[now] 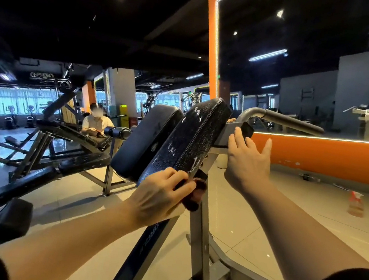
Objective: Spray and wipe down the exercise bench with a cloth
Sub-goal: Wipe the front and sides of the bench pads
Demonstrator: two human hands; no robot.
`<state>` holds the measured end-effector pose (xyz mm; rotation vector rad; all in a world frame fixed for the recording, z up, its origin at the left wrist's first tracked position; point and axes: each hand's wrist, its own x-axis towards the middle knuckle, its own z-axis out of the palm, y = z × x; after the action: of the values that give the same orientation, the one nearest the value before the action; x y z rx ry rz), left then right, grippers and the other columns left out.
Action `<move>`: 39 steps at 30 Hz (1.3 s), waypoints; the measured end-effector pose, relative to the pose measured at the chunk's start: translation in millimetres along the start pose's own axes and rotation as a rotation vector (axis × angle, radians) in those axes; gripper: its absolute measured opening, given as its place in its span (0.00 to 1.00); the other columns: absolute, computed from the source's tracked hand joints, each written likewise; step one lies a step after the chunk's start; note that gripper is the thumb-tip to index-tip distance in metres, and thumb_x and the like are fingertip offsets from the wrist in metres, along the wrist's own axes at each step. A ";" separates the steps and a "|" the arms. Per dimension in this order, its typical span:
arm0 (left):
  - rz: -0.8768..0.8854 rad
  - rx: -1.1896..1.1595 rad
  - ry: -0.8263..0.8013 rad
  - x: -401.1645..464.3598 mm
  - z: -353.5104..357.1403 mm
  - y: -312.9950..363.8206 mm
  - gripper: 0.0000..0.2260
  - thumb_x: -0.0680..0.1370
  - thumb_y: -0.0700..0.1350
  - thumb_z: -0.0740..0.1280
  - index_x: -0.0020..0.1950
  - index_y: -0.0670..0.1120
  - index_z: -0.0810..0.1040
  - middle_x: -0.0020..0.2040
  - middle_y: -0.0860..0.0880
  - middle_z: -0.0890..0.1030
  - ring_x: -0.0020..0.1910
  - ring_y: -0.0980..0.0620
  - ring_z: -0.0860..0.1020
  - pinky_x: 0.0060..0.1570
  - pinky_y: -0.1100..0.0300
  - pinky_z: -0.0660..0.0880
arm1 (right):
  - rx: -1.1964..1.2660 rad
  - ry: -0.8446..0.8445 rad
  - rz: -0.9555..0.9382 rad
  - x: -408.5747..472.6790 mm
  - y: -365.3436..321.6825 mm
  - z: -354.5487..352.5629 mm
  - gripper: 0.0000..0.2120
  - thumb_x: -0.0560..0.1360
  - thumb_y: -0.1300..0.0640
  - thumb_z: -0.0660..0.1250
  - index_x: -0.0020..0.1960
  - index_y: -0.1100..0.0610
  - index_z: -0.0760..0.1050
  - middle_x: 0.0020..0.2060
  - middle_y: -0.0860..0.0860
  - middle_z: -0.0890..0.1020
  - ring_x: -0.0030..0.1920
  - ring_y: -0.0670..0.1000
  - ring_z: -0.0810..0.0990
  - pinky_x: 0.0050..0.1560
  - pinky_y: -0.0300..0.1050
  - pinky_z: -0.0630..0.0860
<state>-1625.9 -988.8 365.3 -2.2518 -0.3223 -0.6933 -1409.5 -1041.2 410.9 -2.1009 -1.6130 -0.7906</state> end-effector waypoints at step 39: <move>-0.051 -0.130 -0.086 8.3 -9.5 -3.2 0.15 0.76 0.47 0.62 0.60 0.42 0.72 0.55 0.42 0.77 0.46 0.48 0.78 0.40 0.57 0.80 | 0.251 0.075 -0.051 -11.9 7.0 8.4 0.32 0.78 0.54 0.63 0.78 0.54 0.54 0.78 0.53 0.54 0.77 0.55 0.55 0.74 0.63 0.48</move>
<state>-1624.1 -993.2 377.3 -2.4095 -0.3874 -0.6612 -1403.2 -1047.0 397.2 -1.8408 -1.6384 -0.6378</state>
